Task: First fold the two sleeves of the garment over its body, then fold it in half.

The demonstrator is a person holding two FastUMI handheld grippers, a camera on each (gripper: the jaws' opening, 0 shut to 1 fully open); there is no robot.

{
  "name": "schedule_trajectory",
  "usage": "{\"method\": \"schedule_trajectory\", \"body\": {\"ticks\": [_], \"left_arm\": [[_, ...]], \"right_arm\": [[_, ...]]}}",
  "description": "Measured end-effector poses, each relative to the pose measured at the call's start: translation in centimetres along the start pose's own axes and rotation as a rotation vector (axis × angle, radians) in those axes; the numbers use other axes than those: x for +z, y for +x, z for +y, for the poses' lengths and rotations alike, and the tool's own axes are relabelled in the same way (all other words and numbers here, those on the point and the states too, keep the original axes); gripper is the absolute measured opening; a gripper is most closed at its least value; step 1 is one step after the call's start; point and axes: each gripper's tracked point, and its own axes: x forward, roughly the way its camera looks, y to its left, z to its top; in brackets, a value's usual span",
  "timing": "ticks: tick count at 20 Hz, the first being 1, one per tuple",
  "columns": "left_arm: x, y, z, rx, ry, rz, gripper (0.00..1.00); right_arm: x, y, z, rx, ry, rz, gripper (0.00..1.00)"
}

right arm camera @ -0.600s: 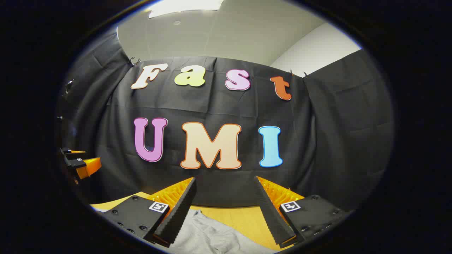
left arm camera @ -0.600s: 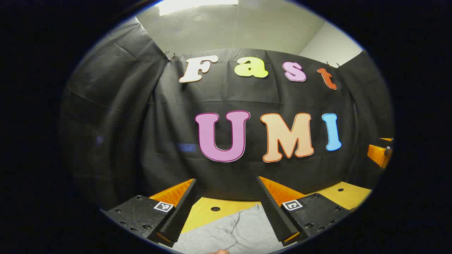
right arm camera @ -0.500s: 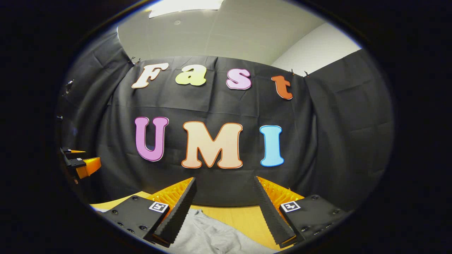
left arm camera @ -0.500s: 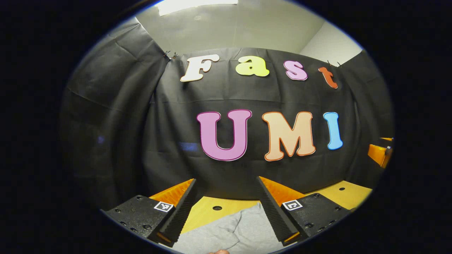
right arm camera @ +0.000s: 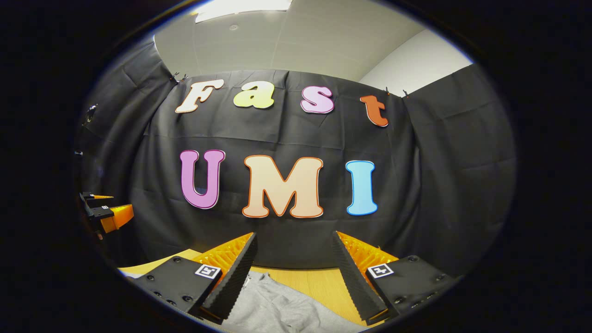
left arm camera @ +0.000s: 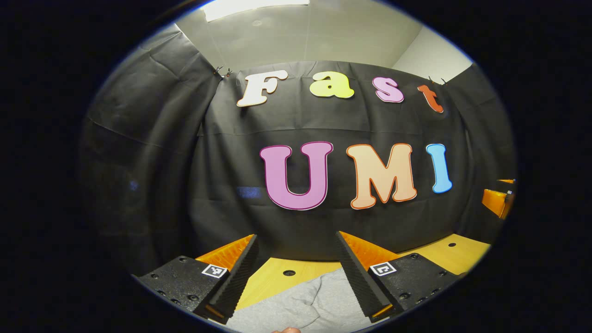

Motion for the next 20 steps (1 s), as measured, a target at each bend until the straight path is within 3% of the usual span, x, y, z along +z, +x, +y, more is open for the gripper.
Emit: {"method": "schedule_trajectory", "body": {"ticks": [2, 3, 4, 5, 9, 10, 11, 12, 18, 20], "left_arm": [[-0.2, 0.1, 0.0, 0.001, 0.0, 0.003, 0.95], [-0.1, 0.1, 0.0, 0.0, -0.002, 0.003, 1.0], [-0.2, 0.2, 0.0, -0.001, -0.002, 0.005, 0.95], [-0.2, 0.2, 0.0, -0.002, -0.002, 0.005, 0.99], [-0.2, 0.3, -0.1, -0.006, -0.003, 0.003, 0.96], [-0.2, 0.3, -0.2, -0.008, -0.003, 0.003, 0.95], [-0.2, 0.3, -0.3, -0.009, -0.002, 0.005, 1.0], [-0.3, 0.4, -0.3, -0.011, -0.004, 0.004, 0.95], [-0.7, 0.7, -1.5, -0.033, -0.009, 0.009, 0.99], [-0.8, 0.8, -2.3, -0.049, -0.012, 0.012, 0.96]], "right_arm": [[0.1, 0.1, 0.0, 0.001, -0.002, -0.002, 0.99], [0.1, 0.1, 0.1, 0.002, -0.002, -0.001, 0.99], [0.0, 0.1, 0.2, 0.004, -0.002, 0.001, 0.99], [-0.1, 0.2, 0.3, 0.007, -0.003, 0.005, 0.99], [-0.4, 0.1, 0.2, 0.013, -0.007, 0.015, 0.96], [-0.4, 0.1, 0.3, 0.027, -0.006, 0.014, 0.99], [-0.4, 0.2, 0.3, 0.038, -0.009, 0.013, 1.0], [-0.5, 0.3, -0.3, 0.039, -0.019, 0.013, 0.96], [-2.6, -0.3, -5.6, -0.014, -0.067, 0.069, 0.99], [-3.8, -0.9, -8.2, -0.05, -0.102, 0.099, 0.99]]}}
